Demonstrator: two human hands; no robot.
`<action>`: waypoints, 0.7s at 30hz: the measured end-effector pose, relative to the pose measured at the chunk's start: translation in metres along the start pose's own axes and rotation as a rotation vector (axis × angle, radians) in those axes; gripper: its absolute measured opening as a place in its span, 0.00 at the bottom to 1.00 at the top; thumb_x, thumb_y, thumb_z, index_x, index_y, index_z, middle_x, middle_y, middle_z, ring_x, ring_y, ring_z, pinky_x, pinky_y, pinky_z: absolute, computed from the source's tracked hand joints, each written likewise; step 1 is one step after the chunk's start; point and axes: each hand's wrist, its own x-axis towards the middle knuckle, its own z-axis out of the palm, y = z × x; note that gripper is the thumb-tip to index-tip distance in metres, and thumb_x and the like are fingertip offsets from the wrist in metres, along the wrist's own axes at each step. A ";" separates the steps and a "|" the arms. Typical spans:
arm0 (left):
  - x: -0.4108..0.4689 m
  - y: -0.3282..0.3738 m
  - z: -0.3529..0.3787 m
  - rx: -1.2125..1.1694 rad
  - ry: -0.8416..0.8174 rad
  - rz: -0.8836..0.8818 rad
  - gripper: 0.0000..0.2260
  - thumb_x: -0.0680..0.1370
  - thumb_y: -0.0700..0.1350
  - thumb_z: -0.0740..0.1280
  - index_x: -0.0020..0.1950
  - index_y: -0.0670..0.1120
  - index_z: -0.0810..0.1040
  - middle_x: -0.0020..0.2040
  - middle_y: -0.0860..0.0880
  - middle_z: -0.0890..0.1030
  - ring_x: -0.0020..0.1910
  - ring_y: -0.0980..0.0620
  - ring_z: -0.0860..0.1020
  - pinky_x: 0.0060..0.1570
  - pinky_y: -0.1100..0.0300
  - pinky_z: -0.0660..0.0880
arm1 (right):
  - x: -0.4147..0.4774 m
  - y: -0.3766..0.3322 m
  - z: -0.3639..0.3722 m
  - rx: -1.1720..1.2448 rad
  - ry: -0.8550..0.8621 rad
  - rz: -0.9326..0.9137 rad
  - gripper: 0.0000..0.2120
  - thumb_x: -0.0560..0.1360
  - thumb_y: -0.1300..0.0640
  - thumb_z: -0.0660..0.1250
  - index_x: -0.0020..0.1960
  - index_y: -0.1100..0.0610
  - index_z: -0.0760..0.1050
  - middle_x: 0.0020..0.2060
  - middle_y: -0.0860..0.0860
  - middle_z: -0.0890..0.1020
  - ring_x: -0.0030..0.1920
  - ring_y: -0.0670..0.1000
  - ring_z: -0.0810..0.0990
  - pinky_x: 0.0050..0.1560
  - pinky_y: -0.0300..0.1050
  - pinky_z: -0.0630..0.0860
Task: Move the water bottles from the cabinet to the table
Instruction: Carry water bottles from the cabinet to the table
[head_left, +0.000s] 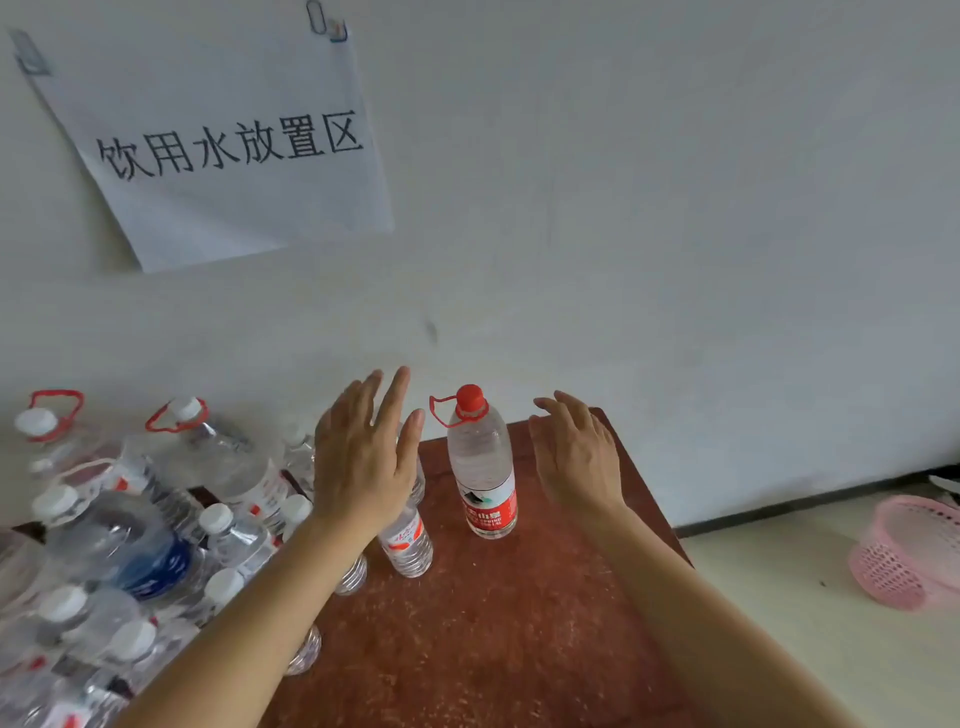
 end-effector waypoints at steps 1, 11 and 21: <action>0.003 0.001 -0.007 0.018 0.039 0.039 0.30 0.83 0.60 0.46 0.78 0.47 0.67 0.76 0.38 0.69 0.74 0.35 0.67 0.70 0.35 0.65 | -0.005 -0.006 -0.014 -0.068 0.080 -0.043 0.17 0.84 0.48 0.59 0.71 0.50 0.74 0.74 0.53 0.72 0.72 0.57 0.72 0.74 0.58 0.65; 0.015 0.089 -0.024 -0.273 0.139 0.430 0.31 0.81 0.67 0.52 0.82 0.56 0.54 0.83 0.42 0.51 0.81 0.38 0.51 0.74 0.31 0.50 | -0.150 -0.014 -0.178 -0.657 0.476 0.138 0.29 0.82 0.37 0.57 0.80 0.45 0.60 0.81 0.54 0.57 0.81 0.61 0.55 0.79 0.65 0.46; -0.169 0.319 -0.144 -0.751 0.004 0.968 0.28 0.83 0.62 0.48 0.83 0.54 0.54 0.83 0.43 0.51 0.81 0.40 0.49 0.75 0.31 0.50 | -0.459 -0.077 -0.351 -1.069 0.786 0.583 0.29 0.82 0.40 0.59 0.80 0.50 0.64 0.81 0.57 0.58 0.81 0.61 0.55 0.79 0.66 0.49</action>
